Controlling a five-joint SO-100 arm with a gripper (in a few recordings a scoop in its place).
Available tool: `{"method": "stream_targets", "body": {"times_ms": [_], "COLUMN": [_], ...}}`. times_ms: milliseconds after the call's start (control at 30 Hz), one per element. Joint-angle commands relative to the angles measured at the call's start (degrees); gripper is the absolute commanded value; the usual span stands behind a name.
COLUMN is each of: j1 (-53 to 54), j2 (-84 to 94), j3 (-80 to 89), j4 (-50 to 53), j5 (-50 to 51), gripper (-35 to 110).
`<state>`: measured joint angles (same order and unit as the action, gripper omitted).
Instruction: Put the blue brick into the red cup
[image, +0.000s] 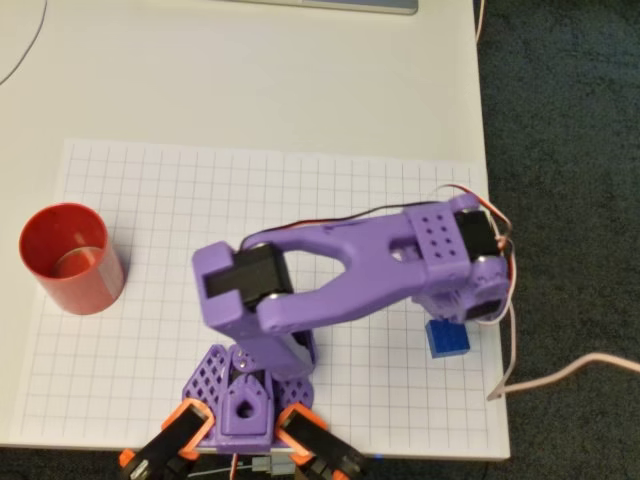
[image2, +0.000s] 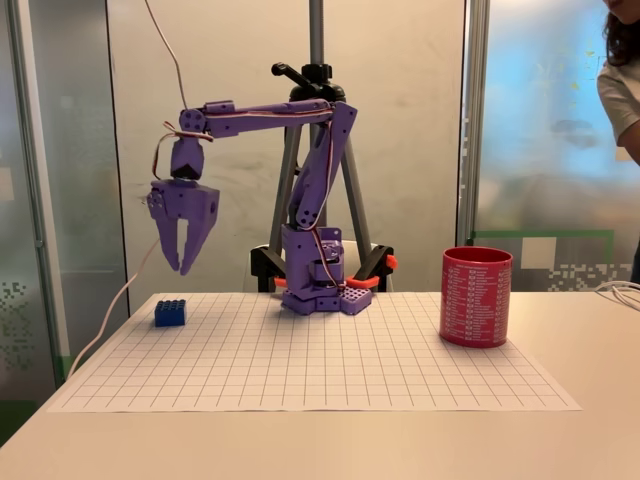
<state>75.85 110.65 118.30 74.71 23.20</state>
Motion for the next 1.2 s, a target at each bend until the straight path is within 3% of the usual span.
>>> {"method": "stream_targets", "body": {"times_ms": [0,667,867,1000,1167], "j1": [3.34,2.37,1.32,-0.35,-2.64], "j2": [-0.62,-1.14,-1.76,-1.76,-4.04], "j3": [-4.04,5.80,2.72,-0.62,2.55], "j4": [0.88,-6.42,-1.85,2.20,-0.53], "j5": [0.35,-2.64,-4.31,-5.27,-3.69], "gripper": [0,0,44,47,47]}}
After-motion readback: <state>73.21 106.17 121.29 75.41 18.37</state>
